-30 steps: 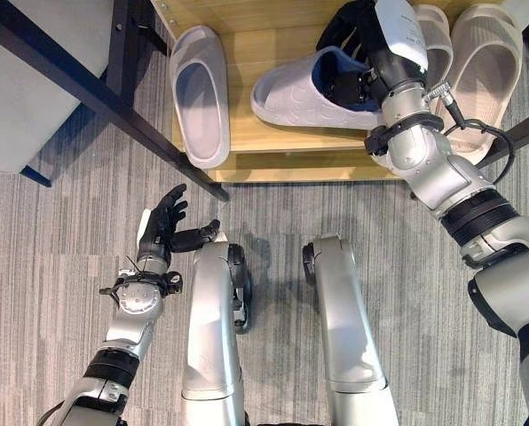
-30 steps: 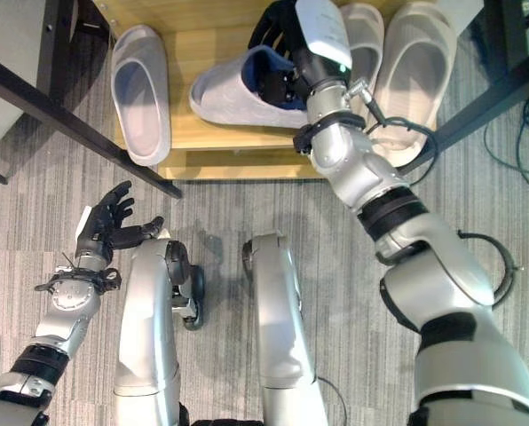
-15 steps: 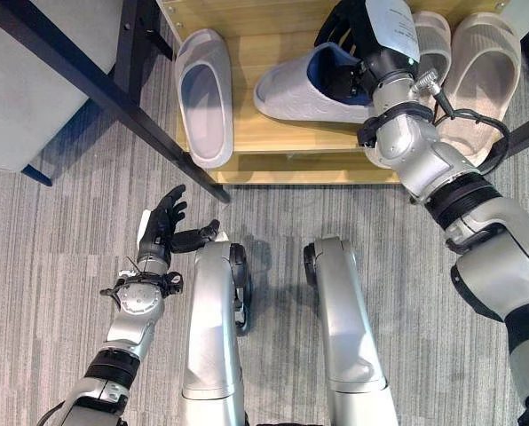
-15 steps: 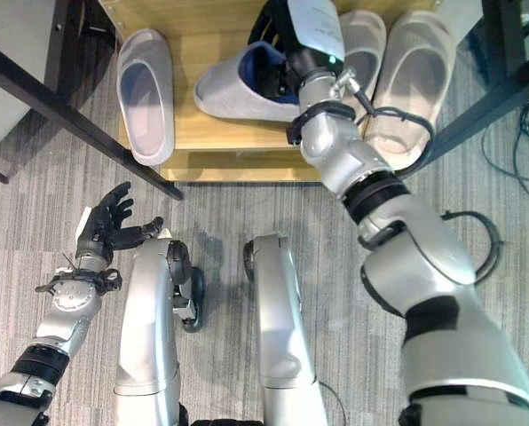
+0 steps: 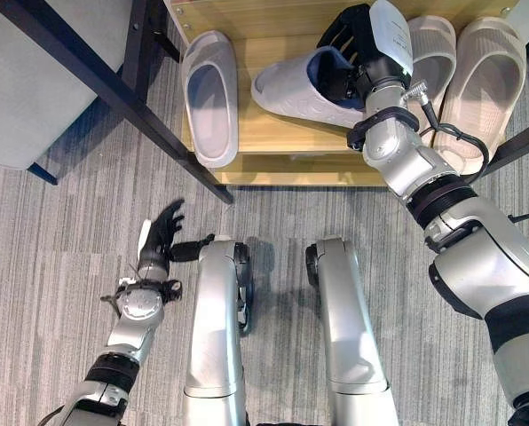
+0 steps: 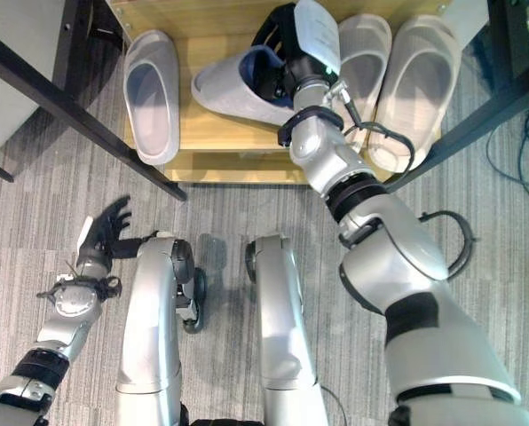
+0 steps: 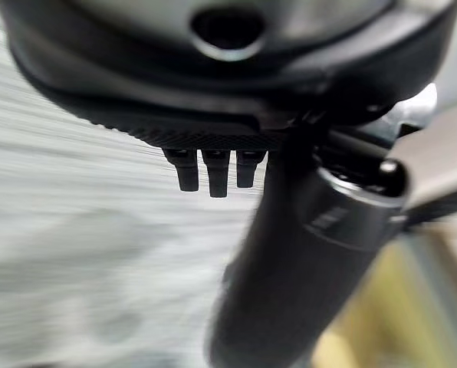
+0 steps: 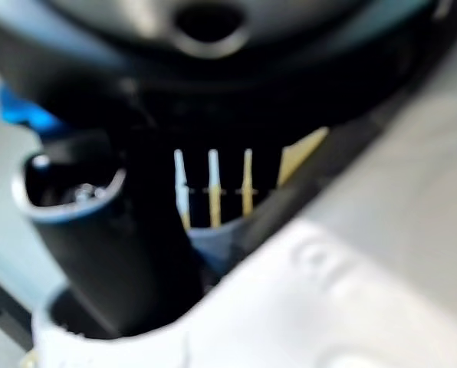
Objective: Arrange the slippers neatly on the shoe rack.
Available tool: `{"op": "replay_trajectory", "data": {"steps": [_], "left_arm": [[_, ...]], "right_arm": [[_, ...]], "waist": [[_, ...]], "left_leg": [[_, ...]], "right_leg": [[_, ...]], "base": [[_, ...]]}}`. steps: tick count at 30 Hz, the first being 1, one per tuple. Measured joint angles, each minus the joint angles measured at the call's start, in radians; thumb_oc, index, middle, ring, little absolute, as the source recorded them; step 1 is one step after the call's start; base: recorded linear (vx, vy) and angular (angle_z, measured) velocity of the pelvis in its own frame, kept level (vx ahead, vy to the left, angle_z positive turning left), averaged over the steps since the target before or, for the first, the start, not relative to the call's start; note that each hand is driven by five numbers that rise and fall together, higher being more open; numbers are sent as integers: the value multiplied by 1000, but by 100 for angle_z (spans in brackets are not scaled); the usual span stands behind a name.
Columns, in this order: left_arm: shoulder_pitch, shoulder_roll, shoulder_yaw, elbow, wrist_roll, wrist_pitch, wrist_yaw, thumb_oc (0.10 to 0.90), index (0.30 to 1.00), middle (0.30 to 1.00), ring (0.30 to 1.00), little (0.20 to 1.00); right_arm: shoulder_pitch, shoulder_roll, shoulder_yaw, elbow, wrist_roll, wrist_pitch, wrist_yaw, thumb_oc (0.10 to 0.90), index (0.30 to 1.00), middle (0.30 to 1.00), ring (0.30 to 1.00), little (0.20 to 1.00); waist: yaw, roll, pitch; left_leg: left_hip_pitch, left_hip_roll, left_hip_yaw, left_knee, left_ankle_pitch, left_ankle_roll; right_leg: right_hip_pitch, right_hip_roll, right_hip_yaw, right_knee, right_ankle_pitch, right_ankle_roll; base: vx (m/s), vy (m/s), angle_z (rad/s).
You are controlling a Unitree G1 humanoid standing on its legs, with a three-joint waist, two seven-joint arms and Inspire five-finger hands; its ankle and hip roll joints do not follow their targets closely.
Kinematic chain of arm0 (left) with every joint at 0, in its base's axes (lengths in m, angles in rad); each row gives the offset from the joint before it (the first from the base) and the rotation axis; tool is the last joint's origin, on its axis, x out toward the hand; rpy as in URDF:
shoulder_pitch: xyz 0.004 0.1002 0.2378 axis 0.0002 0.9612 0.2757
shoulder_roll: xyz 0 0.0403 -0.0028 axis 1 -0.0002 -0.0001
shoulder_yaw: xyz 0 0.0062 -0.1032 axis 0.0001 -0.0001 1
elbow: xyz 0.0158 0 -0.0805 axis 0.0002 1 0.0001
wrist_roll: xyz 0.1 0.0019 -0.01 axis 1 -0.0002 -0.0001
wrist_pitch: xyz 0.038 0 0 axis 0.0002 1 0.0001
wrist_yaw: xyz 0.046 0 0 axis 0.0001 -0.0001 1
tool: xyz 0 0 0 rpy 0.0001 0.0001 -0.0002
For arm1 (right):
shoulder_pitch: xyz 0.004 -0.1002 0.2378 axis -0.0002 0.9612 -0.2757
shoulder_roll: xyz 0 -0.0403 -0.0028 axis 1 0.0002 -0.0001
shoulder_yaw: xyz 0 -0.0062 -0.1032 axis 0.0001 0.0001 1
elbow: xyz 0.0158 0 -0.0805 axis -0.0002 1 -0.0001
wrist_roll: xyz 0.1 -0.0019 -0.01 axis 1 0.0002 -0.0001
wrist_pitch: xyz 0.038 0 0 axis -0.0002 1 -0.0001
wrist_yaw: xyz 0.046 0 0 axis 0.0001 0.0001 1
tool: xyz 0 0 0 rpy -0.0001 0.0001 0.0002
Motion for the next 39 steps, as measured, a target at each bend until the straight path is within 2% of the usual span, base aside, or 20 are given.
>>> {"op": "replay_trajectory", "data": {"steps": [5,11,16,21,26,31,39], "left_arm": [[154,0,-2,24,0,21,1,800,900,900,900,900],[164,-1,-2,22,-1,21,12,800,900,900,900,900],[143,2,1,4,-1,20,12,800,900,900,900,900],[139,6,5,8,-3,21,12,800,900,900,900,900],[139,6,5,5,-3,21,12,800,900,900,900,900],[152,11,31,6,-3,25,12,800,900,900,900,900],[166,19,52,4,-3,38,12,800,900,900,900,900]], "right_arm": [[0,-16,-26,0,19,7,-4,800,900,900,900,900],[0,-13,-27,-23,22,7,-4,800,900,900,900,900],[3,-11,-32,-102,22,9,-1,800,900,900,900,900],[34,-5,-65,-181,37,11,11,800,900,900,900,900],[77,-4,-83,-257,59,14,14,800,900,900,900,900],[221,0,-147,-448,64,17,35,800,900,900,900,900],[260,-3,-163,-448,64,22,37,800,900,900,900,900]], "waist": [[32,-1,0],[40,-3,2],[14,-18,3],[-5,-45,6],[-8,-48,6],[-23,-67,8],[-32,-74,9]], "left_leg": [[-1,-2,0,1,-1,-2],[-4,-6,2,8,-1,-2],[-8,-1,2,32,-10,0],[-10,3,7,41,-13,-2],[-9,11,7,51,-22,0],[-9,20,11,70,-34,5],[-9,24,18,80,-35,6]], "right_leg": [[-3,-2,2,8,-7,-11],[-3,-3,1,13,-9,-8],[-4,2,4,27,-13,-1],[-8,9,12,34,-13,0],[-9,18,13,38,-12,1],[-10,30,23,52,-20,15],[-14,34,30,64,-19,15]], "base": [[1,-3,1],[-1,-2,1],[-8,0,-4],[-6,-3,-3],[-1,-1,-5],[-9,-2,-5],[-2,-1,-1]]}}
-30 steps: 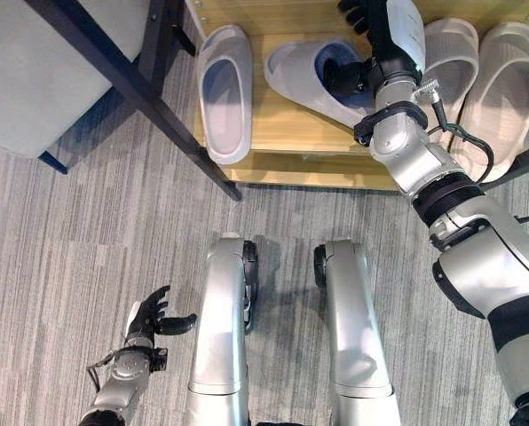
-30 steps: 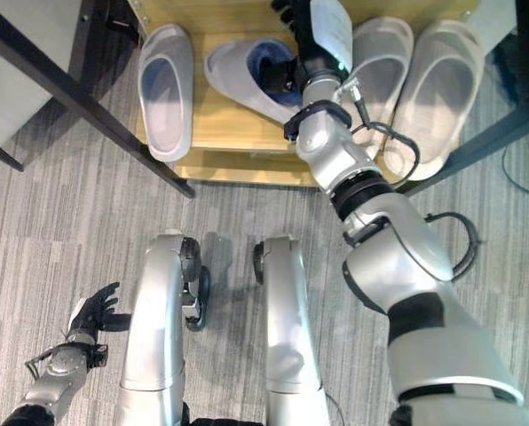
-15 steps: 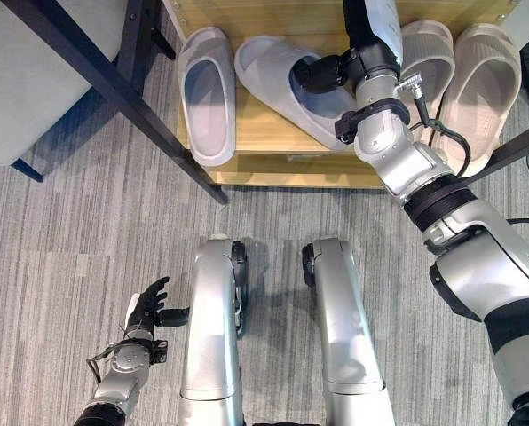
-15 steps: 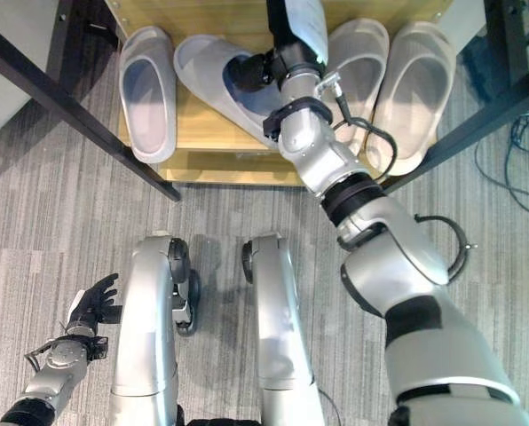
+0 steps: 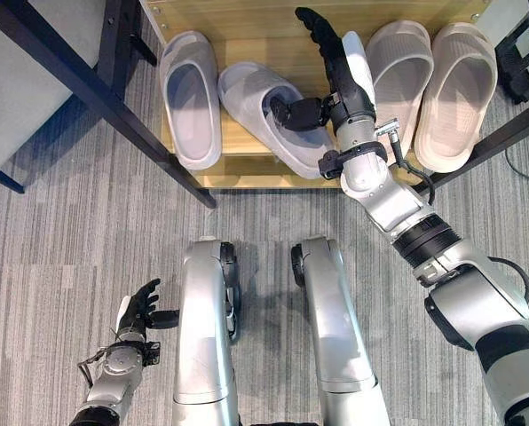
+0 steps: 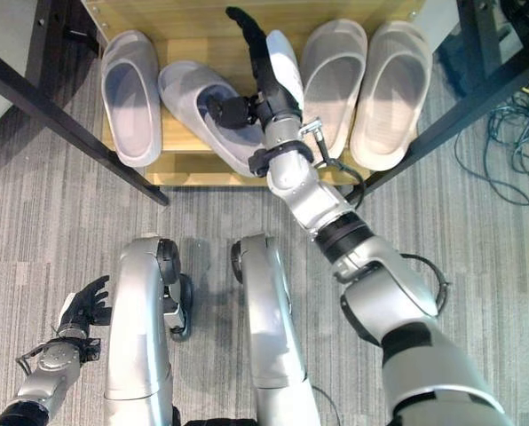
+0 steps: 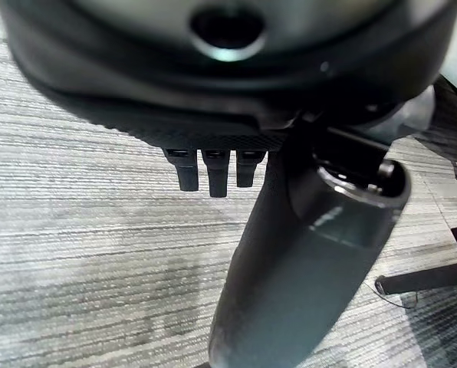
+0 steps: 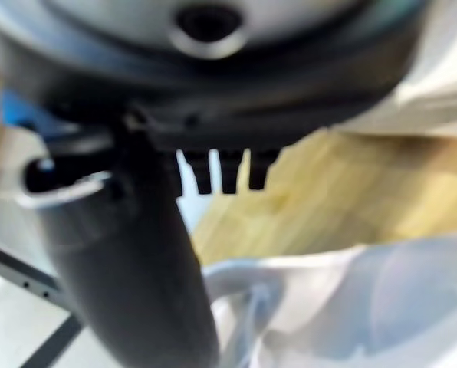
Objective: Arrange the slippers neatly on the shoe rack.
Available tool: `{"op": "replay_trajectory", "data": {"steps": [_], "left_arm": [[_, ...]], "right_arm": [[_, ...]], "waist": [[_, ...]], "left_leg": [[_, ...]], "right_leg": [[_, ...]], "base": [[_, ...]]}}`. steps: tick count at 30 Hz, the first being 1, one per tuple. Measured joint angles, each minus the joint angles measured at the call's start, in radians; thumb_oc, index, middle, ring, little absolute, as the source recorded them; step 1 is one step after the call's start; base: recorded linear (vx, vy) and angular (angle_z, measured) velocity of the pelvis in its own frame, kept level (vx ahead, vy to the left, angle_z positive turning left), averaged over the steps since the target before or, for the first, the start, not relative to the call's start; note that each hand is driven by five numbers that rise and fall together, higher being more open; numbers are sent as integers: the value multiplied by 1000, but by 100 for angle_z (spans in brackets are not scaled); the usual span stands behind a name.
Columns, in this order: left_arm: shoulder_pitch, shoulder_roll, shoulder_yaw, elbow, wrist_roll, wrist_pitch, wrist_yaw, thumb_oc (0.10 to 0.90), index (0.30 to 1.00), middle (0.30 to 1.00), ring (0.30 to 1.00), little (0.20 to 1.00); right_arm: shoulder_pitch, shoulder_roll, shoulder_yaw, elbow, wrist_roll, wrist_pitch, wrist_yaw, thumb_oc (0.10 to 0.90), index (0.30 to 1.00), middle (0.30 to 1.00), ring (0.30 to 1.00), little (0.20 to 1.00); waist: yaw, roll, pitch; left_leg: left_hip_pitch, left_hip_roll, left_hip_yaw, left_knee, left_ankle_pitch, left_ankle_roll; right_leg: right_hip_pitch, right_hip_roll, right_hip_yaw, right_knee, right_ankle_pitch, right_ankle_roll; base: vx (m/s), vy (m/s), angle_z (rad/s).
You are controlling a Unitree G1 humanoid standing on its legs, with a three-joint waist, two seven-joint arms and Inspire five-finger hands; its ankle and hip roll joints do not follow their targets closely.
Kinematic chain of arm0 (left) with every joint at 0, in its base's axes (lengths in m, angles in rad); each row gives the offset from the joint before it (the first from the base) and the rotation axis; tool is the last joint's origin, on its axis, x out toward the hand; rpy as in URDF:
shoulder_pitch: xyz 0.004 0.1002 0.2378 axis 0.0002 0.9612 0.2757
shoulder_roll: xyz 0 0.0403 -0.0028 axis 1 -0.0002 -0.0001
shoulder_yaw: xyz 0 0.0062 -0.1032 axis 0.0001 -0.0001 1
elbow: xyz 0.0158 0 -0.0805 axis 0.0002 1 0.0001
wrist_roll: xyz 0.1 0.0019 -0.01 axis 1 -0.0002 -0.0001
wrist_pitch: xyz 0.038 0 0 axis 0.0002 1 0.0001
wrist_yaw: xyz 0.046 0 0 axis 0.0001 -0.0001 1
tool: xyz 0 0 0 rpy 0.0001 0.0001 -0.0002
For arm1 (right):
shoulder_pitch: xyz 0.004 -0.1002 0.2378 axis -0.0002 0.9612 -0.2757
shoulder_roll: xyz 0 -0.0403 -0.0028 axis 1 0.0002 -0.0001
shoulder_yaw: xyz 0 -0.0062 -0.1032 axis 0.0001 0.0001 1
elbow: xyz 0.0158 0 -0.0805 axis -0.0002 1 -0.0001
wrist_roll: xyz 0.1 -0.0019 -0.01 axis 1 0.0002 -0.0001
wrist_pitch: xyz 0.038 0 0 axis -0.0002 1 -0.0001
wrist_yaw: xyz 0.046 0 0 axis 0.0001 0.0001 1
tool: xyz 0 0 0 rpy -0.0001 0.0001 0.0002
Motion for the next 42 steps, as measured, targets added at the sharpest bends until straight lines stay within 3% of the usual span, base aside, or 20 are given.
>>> {"op": "replay_trajectory", "data": {"steps": [8,13,17,20,25,35,42], "left_arm": [[1,0,0,0,0,1,0,800,900,900,900,900],[1,1,0,1,0,1,0,800,900,900,900,900],[-1,3,0,0,0,1,0,800,900,900,900,900],[-75,6,-27,132,0,0,3,800,900,900,900,900],[-56,7,-31,128,-5,-6,3,800,900,900,900,900],[-54,7,-34,140,-11,-8,3,800,900,900,900,900],[-66,7,-33,149,-11,-8,3,800,900,900,900,900]], "right_arm": [[-1,-14,-15,25,-6,5,0,800,900,900,900,900],[-50,-13,-11,150,-14,7,-5,800,900,900,900,900],[-126,-10,32,235,-38,7,-15,800,900,900,900,900],[-229,29,100,332,-57,9,-52,800,900,900,900,900],[-376,86,160,571,-63,7,-72,800,900,900,900,900],[-363,95,160,497,-38,7,-69,800,900,900,900,900],[-263,85,159,320,-37,8,-36,800,900,900,900,900]], "waist": [[1,0,0],[6,0,0],[7,0,0],[3,1,-1],[39,5,-1],[25,6,0],[3,6,0]], "left_leg": [[0,0,5,1,-3,-5],[0,-3,7,3,-3,-5],[0,-6,12,4,-3,-6],[0,-7,15,8,-2,-5],[0,-23,15,16,-3,-10],[0,-23,16,18,-5,-14],[0,-19,15,24,-8,-19]], "right_leg": [[-1,0,6,2,0,1],[-2,0,9,9,0,1],[-4,-2,15,16,-2,5],[-6,-1,18,24,-3,6],[-3,-13,20,41,-9,9],[-5,-14,23,49,-15,6],[-6,-7,23,50,-17,2]], "base": [[0,0,0],[-1,-7,0],[0,0,0],[0,-8,1],[6,-21,7],[0,-3,1],[0,-5,-2]]}}
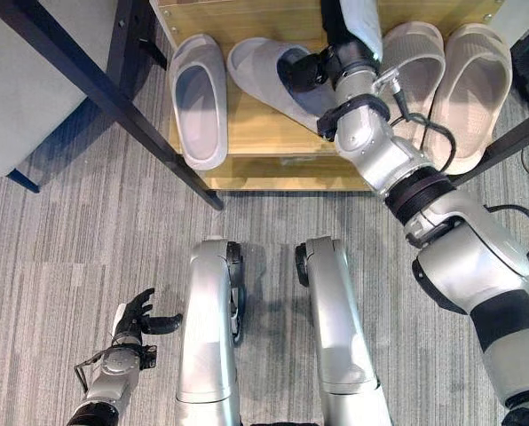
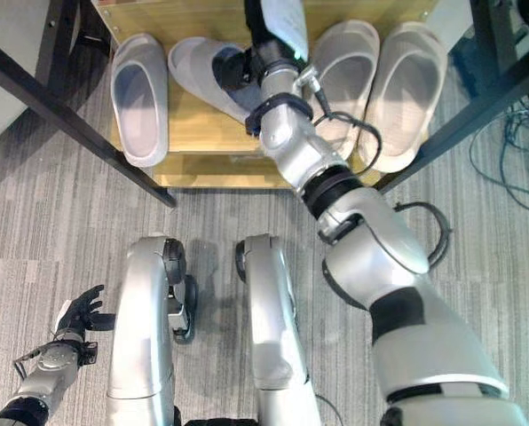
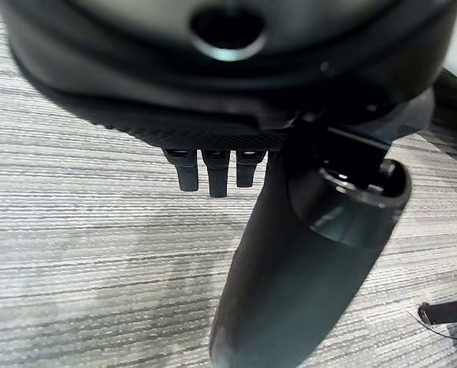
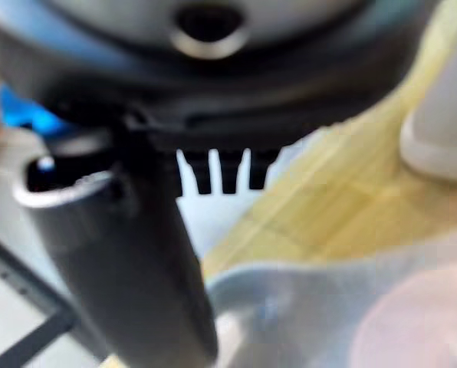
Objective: Arrange the slippers neatly on the shoe rack.
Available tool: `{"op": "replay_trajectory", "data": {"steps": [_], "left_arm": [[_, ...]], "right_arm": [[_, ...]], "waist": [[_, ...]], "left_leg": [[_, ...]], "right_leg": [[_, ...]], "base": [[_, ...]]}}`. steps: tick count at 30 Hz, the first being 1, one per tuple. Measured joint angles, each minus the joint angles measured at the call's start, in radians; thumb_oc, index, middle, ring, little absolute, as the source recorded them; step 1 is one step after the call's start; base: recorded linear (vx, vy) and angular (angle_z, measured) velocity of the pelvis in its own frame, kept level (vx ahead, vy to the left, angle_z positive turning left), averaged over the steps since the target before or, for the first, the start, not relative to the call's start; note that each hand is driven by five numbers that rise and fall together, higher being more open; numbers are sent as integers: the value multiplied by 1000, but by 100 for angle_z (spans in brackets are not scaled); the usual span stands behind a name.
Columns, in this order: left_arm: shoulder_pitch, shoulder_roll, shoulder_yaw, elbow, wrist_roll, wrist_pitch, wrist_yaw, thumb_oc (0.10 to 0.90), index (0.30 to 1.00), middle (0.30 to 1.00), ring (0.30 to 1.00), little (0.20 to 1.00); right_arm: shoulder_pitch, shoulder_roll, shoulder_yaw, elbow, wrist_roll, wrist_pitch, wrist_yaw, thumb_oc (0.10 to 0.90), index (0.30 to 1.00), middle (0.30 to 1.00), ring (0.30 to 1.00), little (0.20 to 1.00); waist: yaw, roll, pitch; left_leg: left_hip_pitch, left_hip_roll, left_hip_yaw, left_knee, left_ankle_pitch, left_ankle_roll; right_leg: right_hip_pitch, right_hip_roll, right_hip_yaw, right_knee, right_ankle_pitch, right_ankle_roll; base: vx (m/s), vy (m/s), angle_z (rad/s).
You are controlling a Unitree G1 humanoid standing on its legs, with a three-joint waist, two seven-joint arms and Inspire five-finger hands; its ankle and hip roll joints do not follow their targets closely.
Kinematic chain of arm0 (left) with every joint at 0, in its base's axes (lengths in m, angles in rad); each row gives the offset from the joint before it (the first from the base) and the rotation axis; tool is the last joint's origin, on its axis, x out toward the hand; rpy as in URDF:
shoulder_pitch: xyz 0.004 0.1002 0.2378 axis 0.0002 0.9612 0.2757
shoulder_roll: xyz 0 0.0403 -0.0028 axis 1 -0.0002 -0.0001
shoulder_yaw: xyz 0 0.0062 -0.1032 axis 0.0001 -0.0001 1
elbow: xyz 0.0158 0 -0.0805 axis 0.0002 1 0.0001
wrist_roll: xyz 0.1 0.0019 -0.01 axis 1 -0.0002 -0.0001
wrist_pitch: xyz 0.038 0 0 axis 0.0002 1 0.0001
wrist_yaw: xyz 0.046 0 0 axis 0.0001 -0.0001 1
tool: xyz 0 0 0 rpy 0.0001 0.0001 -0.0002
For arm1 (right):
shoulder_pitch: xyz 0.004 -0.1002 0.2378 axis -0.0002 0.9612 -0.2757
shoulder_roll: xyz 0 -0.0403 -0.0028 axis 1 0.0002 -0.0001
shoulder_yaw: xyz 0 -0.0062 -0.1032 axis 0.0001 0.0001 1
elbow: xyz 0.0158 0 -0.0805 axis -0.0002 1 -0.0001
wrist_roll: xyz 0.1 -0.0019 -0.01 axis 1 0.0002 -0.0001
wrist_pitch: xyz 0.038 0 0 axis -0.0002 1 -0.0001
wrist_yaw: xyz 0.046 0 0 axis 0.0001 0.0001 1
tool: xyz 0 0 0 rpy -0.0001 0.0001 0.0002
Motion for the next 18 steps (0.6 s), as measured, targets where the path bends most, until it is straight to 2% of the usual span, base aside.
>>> {"op": "replay_trajectory", "data": {"steps": [6,11,18], "left_arm": [[-16,0,3,19,0,1,0,800,900,900,900,900],[-18,0,4,26,0,4,0,800,900,900,900,900],[-26,0,4,29,0,6,0,800,900,900,900,900]], "right_arm": [[75,-28,-20,-106,0,4,12,800,900,900,900,900],[136,-53,-41,-227,0,3,31,800,900,900,900,900],[155,-69,-61,-240,31,0,32,800,900,900,900,900]], "waist": [[-6,-1,0],[-30,-8,1],[-42,-18,3]], "left_leg": [[2,10,1,2,-1,0],[1,13,1,6,-8,2],[2,18,-1,15,-16,2]], "right_leg": [[-3,9,1,0,0,0],[-4,12,1,0,0,1],[-4,23,1,2,-2,4]], "base": [[-2,-8,-4],[0,0,0],[1,-4,-2]]}}
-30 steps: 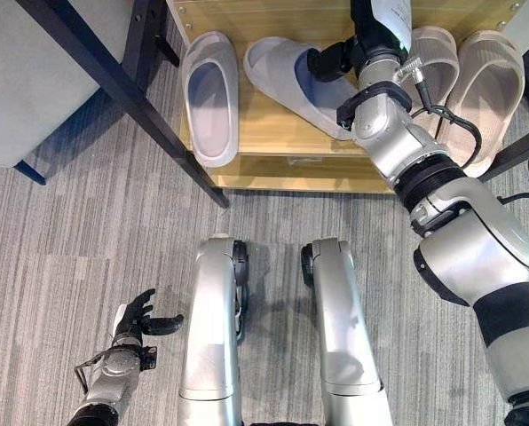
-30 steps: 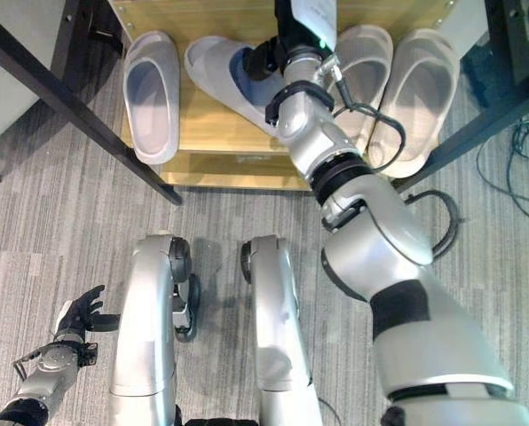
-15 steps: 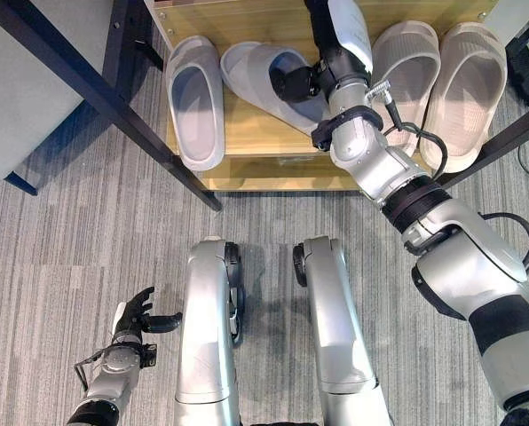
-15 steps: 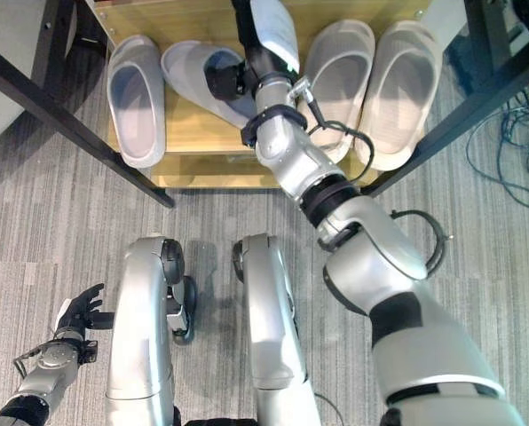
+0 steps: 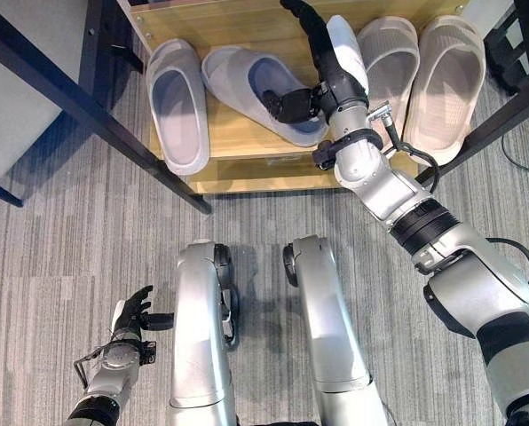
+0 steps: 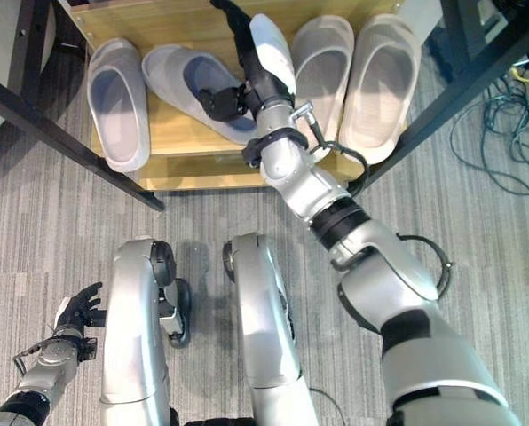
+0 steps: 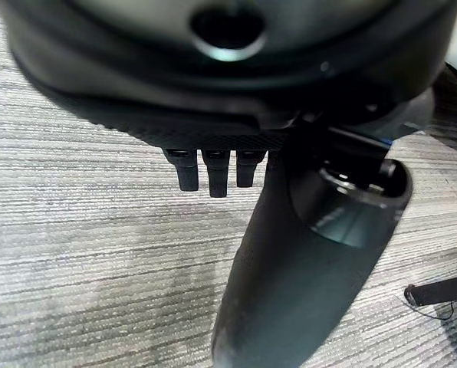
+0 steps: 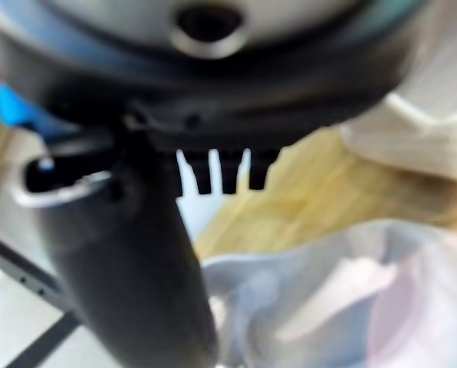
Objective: Arrange the slippers neatly on the shoe rack.
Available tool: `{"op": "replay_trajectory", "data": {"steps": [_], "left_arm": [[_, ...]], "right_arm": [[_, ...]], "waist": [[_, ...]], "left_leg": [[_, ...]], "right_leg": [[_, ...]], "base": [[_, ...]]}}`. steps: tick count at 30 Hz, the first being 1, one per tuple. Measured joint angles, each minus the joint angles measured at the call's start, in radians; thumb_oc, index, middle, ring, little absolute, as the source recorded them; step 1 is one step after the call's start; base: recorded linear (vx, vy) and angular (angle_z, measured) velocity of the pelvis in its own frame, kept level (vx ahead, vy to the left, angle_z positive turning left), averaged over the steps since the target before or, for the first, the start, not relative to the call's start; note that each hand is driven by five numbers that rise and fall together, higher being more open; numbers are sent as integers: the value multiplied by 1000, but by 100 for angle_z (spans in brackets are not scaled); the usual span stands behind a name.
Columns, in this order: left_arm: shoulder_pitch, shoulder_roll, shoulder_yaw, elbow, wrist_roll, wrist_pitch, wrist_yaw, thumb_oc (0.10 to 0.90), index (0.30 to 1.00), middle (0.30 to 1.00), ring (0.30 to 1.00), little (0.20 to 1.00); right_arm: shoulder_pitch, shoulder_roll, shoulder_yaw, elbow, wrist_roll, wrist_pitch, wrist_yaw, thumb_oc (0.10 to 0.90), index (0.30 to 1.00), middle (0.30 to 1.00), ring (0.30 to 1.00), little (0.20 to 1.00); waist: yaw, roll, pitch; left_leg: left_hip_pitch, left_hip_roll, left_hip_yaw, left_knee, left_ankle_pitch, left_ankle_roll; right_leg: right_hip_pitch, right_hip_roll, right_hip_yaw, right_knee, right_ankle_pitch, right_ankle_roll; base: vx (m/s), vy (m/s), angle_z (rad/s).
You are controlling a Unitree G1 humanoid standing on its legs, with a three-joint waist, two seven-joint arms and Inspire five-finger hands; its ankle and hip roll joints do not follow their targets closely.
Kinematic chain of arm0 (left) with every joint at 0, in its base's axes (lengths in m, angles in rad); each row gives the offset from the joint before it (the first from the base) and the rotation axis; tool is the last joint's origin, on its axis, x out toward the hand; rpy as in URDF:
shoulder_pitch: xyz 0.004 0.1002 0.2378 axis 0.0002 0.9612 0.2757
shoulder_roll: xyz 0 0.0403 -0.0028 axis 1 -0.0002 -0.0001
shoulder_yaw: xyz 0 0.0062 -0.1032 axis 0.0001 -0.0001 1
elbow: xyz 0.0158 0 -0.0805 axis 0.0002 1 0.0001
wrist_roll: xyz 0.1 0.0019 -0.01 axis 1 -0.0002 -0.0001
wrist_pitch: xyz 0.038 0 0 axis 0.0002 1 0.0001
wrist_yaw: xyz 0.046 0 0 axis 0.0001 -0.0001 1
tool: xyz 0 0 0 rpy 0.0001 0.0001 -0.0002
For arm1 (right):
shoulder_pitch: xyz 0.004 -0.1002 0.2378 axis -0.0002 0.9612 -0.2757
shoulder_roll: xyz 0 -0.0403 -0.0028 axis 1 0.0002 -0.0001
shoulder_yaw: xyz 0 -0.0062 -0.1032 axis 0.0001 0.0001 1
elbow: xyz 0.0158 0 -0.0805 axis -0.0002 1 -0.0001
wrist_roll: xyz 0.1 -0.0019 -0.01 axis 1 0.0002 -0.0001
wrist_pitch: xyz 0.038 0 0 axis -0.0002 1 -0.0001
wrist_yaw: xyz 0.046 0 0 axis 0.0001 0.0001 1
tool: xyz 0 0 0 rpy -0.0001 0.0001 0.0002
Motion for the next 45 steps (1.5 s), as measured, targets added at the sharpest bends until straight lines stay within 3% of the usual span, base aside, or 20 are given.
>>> {"op": "replay_trajectory", "data": {"steps": [4,11,19,45], "left_arm": [[-2,0,0,-1,0,1,0,800,900,900,900,900],[-28,0,2,1,1,2,0,800,900,900,900,900],[-32,0,1,9,8,4,1,800,900,900,900,900],[-72,0,-1,39,14,6,2,800,900,900,900,900]], "right_arm": [[6,0,-2,-7,8,0,0,800,900,900,900,900],[207,7,-92,-198,55,-2,16,800,900,900,900,900],[263,47,-102,-227,108,-1,26,800,900,900,900,900],[262,206,-86,-226,188,0,41,800,900,900,900,900]], "waist": [[-11,-21,-1],[-18,-24,0],[-46,-51,1],[-46,-51,1]], "left_leg": [[0,5,1,5,-6,3],[2,9,3,7,-7,1],[4,13,8,15,-10,3],[9,21,18,14,-12,3]], "right_leg": [[0,1,1,2,0,1],[-2,3,3,4,0,1],[-5,8,10,16,0,2],[-8,18,22,18,1,6]], "base": [[2,-5,-3],[0,0,0],[0,0,0],[0,0,0]]}}
